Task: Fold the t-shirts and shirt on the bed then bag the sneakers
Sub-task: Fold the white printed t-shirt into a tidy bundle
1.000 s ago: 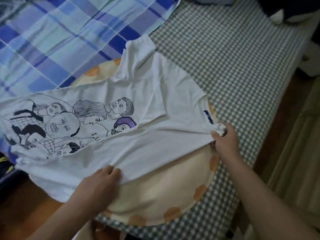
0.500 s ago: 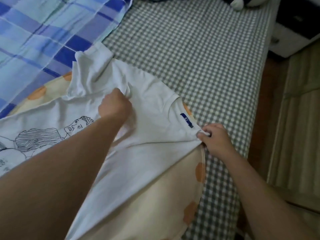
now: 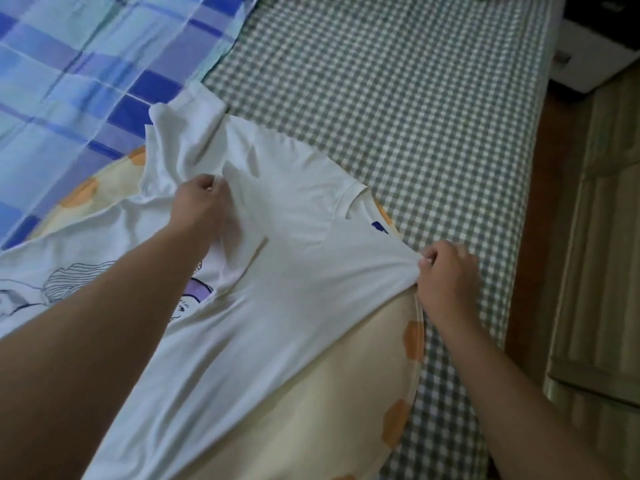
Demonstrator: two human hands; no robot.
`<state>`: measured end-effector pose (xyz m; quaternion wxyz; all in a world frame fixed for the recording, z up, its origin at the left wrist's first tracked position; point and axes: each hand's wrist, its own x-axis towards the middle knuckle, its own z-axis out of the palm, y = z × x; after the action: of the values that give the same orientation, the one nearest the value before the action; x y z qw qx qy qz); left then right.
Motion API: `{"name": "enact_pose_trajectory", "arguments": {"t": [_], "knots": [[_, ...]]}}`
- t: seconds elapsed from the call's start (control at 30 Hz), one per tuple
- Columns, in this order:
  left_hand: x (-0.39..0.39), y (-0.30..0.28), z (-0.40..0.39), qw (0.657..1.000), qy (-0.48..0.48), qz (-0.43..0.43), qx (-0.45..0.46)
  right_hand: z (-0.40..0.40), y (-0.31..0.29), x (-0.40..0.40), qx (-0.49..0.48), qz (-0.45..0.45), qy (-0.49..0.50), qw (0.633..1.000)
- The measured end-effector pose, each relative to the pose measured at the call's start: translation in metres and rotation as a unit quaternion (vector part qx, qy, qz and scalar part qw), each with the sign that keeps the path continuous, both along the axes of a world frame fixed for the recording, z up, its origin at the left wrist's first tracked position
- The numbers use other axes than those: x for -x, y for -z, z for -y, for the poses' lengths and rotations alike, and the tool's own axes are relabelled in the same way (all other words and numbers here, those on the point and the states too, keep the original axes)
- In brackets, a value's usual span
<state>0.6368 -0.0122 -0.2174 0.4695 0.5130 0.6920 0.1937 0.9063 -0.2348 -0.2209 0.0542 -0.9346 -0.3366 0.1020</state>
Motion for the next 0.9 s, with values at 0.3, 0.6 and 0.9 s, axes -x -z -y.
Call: {"name": "enact_pose_trajectory", "arguments": {"t": [0.3, 0.6, 0.9], "knots": [[0.045, -0.012, 0.093, 0.903, 0.236, -0.261, -0.247, -0.072, 0.031, 0.087, -0.027, -0.016, -0.437, 0.899], [0.062, 0.004, 0.089, 0.942, -0.08, -0.325, -0.001, -0.15, 0.003, 0.111, 0.009, -0.046, -0.41, 0.911], [0.05, 0.01, 0.055, 0.958, -0.045, -0.282, 0.004, -0.259, 0.004, 0.157, 0.073, -0.187, -0.319, 0.926]]}}
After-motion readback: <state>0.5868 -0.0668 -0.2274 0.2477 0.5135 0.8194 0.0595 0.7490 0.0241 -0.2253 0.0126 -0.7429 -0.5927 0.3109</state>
